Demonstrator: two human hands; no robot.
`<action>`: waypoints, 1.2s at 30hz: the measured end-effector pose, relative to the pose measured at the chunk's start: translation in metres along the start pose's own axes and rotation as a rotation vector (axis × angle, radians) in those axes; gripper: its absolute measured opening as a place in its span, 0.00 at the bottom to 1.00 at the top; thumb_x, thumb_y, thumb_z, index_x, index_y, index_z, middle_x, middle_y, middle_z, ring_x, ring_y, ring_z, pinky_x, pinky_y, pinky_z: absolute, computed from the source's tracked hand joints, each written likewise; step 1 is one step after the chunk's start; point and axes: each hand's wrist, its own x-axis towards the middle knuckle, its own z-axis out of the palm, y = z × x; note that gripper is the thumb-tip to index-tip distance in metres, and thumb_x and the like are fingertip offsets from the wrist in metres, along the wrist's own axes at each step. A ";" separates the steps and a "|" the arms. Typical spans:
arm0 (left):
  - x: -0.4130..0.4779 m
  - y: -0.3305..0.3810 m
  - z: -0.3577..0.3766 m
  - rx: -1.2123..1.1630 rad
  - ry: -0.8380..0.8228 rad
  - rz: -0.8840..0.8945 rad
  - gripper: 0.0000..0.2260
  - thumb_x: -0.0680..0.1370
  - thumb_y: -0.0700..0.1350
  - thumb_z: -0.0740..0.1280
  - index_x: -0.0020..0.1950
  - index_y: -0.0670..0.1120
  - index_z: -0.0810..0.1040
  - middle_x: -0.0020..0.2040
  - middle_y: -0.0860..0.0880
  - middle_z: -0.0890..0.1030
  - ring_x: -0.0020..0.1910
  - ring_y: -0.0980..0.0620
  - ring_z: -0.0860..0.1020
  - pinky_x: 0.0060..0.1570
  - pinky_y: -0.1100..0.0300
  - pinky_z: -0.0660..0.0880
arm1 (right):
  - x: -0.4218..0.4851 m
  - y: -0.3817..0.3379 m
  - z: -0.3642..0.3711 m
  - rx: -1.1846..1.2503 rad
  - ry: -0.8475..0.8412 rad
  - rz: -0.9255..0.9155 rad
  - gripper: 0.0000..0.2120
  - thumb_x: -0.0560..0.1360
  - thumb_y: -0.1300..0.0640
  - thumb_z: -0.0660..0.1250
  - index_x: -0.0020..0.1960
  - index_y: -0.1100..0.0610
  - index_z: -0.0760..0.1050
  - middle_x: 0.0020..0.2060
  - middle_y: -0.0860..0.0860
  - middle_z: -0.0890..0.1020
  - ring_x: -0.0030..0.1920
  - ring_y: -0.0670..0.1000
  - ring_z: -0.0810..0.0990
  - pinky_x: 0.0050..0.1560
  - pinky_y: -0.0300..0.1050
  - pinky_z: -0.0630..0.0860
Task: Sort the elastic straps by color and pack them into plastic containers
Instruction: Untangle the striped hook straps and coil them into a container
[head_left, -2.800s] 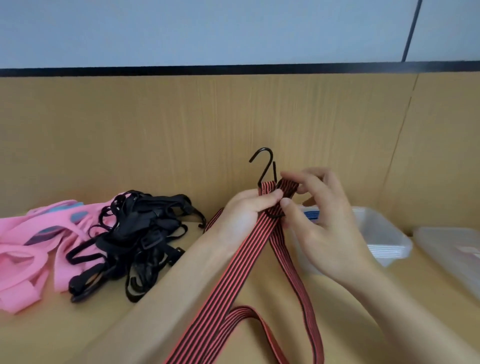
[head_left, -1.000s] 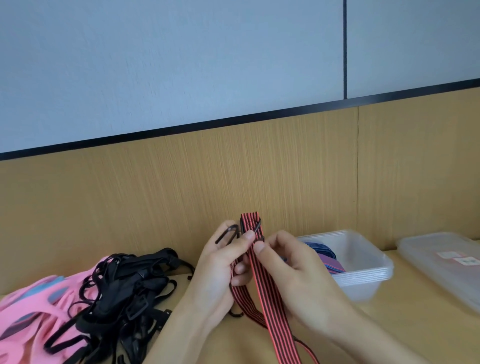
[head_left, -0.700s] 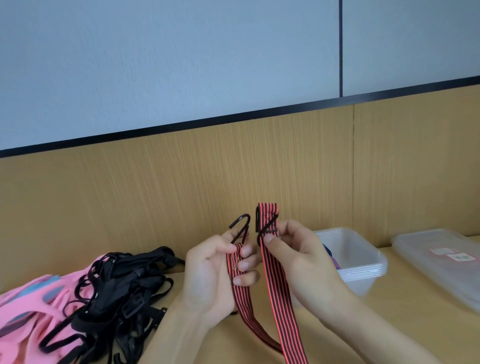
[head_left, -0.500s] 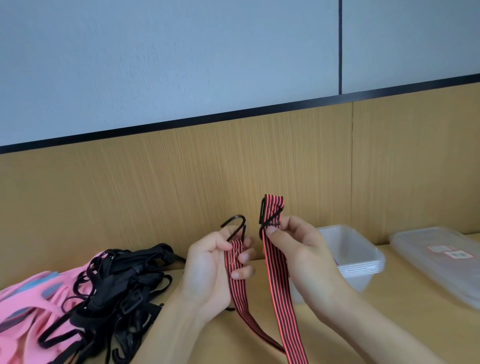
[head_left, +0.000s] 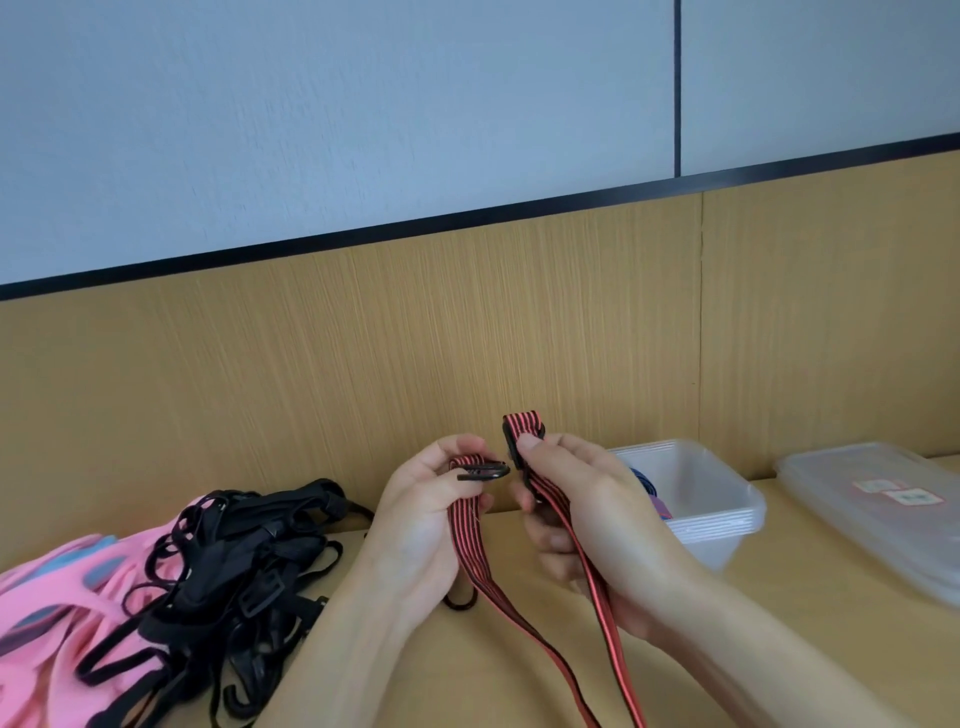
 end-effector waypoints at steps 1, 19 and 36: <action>0.000 0.000 0.001 0.010 0.001 0.014 0.14 0.75 0.26 0.62 0.49 0.42 0.82 0.42 0.42 0.81 0.40 0.47 0.77 0.38 0.57 0.72 | 0.000 0.000 0.000 -0.015 0.001 -0.024 0.10 0.81 0.51 0.66 0.45 0.55 0.69 0.32 0.50 0.72 0.23 0.45 0.62 0.20 0.35 0.58; 0.000 -0.012 0.005 0.282 -0.151 0.041 0.11 0.78 0.48 0.68 0.55 0.47 0.87 0.56 0.43 0.86 0.57 0.47 0.84 0.53 0.56 0.79 | 0.010 0.014 -0.008 -0.372 0.201 -0.439 0.11 0.78 0.66 0.68 0.52 0.52 0.71 0.35 0.42 0.81 0.34 0.40 0.78 0.36 0.32 0.72; -0.005 -0.003 0.000 0.185 -0.275 -0.012 0.16 0.76 0.47 0.71 0.60 0.41 0.83 0.60 0.35 0.82 0.52 0.46 0.79 0.52 0.57 0.77 | 0.010 0.014 -0.014 -0.589 0.304 -0.547 0.10 0.80 0.63 0.65 0.52 0.49 0.69 0.42 0.41 0.81 0.44 0.44 0.79 0.44 0.33 0.72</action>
